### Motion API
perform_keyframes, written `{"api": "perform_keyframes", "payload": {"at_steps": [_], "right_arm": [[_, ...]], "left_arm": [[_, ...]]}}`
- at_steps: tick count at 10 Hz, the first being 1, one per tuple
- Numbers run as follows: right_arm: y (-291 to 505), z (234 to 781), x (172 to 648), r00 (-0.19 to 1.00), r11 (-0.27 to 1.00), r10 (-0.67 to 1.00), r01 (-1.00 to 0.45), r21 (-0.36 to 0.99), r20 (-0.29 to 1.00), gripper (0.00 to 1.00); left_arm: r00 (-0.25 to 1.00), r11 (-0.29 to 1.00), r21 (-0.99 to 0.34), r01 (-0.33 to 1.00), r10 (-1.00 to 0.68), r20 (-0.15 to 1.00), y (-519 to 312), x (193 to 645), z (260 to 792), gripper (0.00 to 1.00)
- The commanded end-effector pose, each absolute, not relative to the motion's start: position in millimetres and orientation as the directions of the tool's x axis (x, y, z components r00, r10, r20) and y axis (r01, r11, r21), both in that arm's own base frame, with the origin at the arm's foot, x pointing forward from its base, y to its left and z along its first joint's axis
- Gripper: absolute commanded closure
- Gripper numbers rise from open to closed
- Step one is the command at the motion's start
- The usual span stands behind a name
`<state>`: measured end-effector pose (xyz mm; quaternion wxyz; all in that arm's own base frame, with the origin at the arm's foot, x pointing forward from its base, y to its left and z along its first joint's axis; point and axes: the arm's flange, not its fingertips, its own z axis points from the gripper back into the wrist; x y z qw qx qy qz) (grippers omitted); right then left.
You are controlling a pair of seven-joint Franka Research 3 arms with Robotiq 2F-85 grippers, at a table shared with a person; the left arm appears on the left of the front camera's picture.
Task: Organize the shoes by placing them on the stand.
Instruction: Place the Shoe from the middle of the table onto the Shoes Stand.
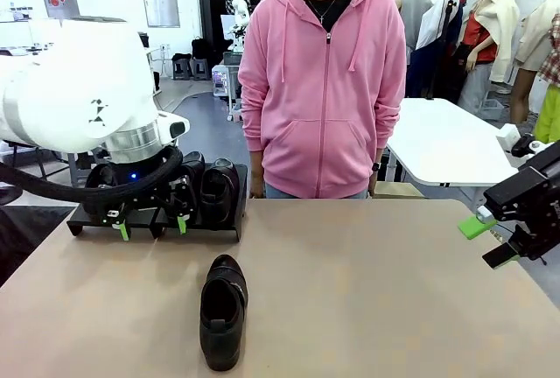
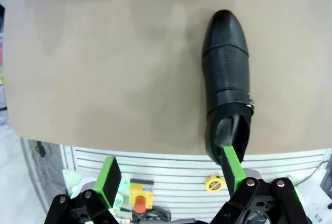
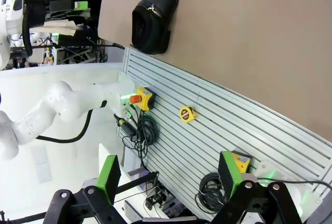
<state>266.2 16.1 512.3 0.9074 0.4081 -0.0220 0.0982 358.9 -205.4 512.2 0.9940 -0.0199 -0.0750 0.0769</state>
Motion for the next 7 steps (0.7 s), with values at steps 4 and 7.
{"api": "perform_keyframes", "payload": {"at_steps": [4,7], "right_arm": [[15,513,268,0.974,0.625,0.175,-0.224,0.748,0.145,0.00],[15,513,268,0.974,0.625,0.175,-0.224,0.748,0.145,0.00]], "left_arm": [[0.947,0.942,-0.136,-0.308,0.317,0.055,-220,362,471,0.00],[0.944,0.931,-0.187,-0.313,0.327,0.046,-246,331,421,0.00]]}}
